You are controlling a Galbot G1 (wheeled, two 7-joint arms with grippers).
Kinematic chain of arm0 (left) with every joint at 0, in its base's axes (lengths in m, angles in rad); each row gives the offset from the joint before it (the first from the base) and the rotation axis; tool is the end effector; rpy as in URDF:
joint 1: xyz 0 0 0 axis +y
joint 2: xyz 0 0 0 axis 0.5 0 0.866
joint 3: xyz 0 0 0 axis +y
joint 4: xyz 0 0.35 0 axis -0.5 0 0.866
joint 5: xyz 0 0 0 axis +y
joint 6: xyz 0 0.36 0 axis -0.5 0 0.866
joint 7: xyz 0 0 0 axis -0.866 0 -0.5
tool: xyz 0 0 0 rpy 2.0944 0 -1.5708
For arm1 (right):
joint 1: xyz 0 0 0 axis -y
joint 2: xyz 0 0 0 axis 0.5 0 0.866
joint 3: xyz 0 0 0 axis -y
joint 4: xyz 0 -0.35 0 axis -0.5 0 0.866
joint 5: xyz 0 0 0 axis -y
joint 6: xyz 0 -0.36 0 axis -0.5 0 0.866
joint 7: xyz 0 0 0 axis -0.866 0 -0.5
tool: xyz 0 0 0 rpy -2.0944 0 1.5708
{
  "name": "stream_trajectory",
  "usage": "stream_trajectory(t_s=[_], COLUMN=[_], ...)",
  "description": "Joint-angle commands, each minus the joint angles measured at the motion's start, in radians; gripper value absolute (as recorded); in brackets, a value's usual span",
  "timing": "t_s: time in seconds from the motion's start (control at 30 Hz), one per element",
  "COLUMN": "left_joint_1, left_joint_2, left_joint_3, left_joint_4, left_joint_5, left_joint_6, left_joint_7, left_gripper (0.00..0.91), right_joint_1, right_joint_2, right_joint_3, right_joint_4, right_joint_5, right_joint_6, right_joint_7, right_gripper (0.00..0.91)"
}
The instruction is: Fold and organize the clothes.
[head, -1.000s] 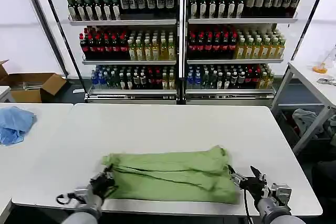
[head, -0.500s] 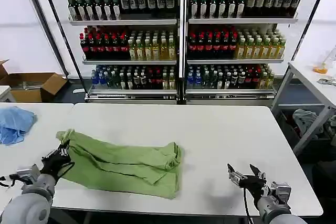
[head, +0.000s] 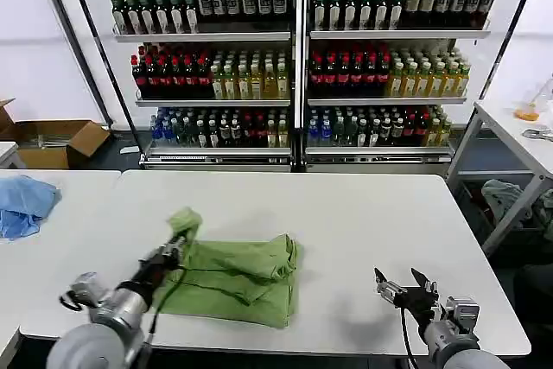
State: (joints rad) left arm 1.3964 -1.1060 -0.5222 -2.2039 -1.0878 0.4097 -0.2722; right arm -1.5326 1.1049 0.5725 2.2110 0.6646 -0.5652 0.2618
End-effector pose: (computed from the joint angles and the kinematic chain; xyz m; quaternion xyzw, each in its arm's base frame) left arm 0.2307 0.0611 -0.2146 -0.1000 -0.9446 0.2646 0.1666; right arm 0.2018 -0.0732 -0.2356 0.0260 -0.9687 -0.0493 0.2418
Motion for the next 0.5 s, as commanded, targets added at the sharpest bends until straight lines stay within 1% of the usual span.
stream_trajectory(t_s=[0.03, 0.17, 0.23, 0.3, 0.33, 0.37, 0.4, 0.5], left_joint_1=[-0.067, -0.126, -0.150, -0.181, -0.191, -0.197, -0.199, -0.186], left_joint_2=[-0.103, -0.144, -0.159, -0.174, -0.179, -0.182, -0.183, -0.172], left_joint_3=[0.245, 0.322, 0.339, 0.358, 0.366, 0.373, 0.382, 0.407], left_joint_4=[0.038, 0.121, 0.155, 0.192, 0.207, 0.220, 0.225, 0.218], left_joint_5=[-0.066, -0.002, 0.052, 0.084, 0.103, 0.123, 0.145, 0.224], left_joint_6=[0.003, -0.007, -0.012, -0.013, -0.013, -0.013, -0.007, -0.008], left_joint_7=[-0.013, -0.020, -0.026, -0.033, -0.033, -0.031, -0.015, 0.054], left_gripper=[0.020, 0.030, 0.020, 0.030, 0.111, 0.423, 0.907, 0.907], right_joint_1=[0.005, 0.009, 0.010, 0.011, 0.010, 0.010, 0.011, 0.012], right_joint_2=[0.000, 0.001, 0.002, 0.002, 0.002, 0.001, 0.000, -0.005], right_joint_3=[-0.002, -0.008, -0.008, -0.008, -0.008, -0.007, -0.007, -0.004], right_joint_4=[-0.004, -0.008, -0.010, -0.011, -0.010, -0.011, -0.011, -0.014], right_joint_5=[0.001, 0.001, 0.001, 0.001, 0.001, 0.001, 0.002, 0.004], right_joint_6=[0.001, 0.001, 0.001, 0.001, 0.001, 0.001, 0.002, 0.002], right_joint_7=[0.000, 0.000, 0.000, 0.000, -0.001, -0.001, -0.001, -0.001], right_gripper=[0.907, 0.907, 0.907, 0.907, 0.907, 0.907, 0.907, 0.907])
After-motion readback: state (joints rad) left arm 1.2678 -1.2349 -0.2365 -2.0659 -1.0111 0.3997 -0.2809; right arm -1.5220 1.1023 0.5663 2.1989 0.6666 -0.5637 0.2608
